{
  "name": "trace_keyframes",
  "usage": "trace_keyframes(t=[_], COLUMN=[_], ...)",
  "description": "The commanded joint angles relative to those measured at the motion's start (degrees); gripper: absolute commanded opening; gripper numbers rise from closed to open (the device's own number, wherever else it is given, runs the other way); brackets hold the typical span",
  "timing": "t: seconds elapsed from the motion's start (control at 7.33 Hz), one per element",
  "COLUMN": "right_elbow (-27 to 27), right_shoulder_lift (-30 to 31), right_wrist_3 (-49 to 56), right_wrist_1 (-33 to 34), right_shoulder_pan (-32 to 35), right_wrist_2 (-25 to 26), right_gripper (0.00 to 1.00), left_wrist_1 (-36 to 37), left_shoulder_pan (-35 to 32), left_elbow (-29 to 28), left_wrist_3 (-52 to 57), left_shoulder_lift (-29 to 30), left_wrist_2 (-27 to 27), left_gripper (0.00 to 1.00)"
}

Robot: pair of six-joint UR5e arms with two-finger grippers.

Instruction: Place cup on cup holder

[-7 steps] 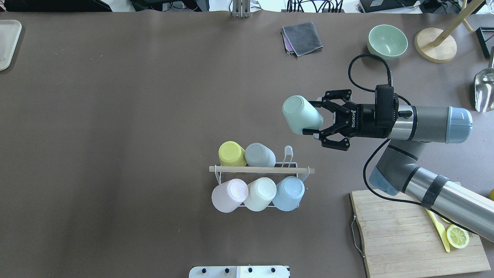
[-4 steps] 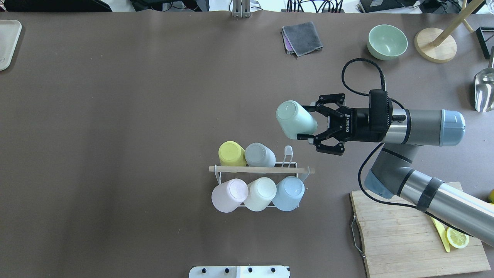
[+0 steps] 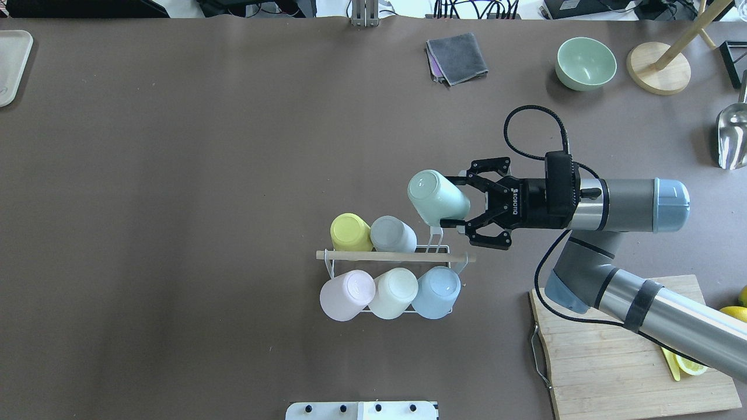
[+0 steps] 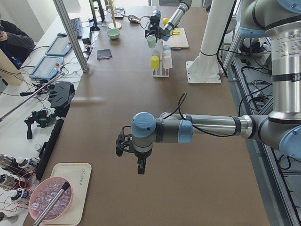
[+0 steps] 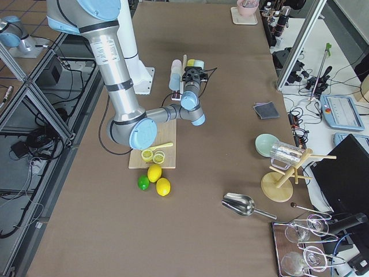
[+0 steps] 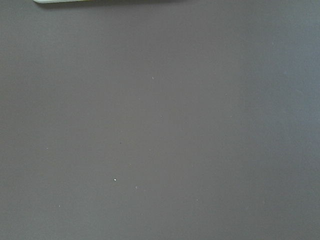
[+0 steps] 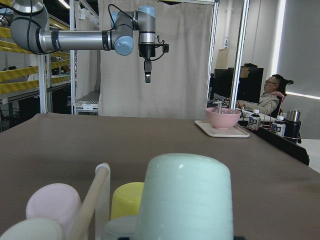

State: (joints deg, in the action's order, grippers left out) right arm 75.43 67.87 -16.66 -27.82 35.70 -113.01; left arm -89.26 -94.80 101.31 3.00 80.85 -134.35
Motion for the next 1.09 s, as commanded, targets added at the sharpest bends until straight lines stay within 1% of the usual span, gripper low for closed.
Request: trace_keyframes(t=[0.0, 0.27, 0.55, 0.95], right_elbow=[0.1, 0.0, -0.1, 0.0], right_shoulder_lift=[0.4, 0.8, 1.2, 1.3], right_wrist_3=[0.1, 0.2, 1.8, 2.2], right_wrist_1=[0.0, 0.0, 0.0, 0.0], right_shoulder_pan=[-0.4, -0.5, -1.6, -1.3], right_wrist_2=[0.1, 0.0, 0.1, 0.0], right_gripper=[0.6, 0.6, 0.63, 0.66], left_wrist_1=[-0.2, -0.2, -0.2, -1.2], left_shoulder_pan=[0.1, 0.1, 0.1, 0.1], left_elbow=[-0.3, -0.8, -1.3, -1.9], left_wrist_3=[0.1, 0.1, 0.1, 0.1], left_shoulder_lift=[-0.1, -0.1, -0.1, -0.1], left_wrist_2=[0.0, 0.0, 0.0, 0.0], left_gripper=[0.99, 0.99, 0.99, 0.99])
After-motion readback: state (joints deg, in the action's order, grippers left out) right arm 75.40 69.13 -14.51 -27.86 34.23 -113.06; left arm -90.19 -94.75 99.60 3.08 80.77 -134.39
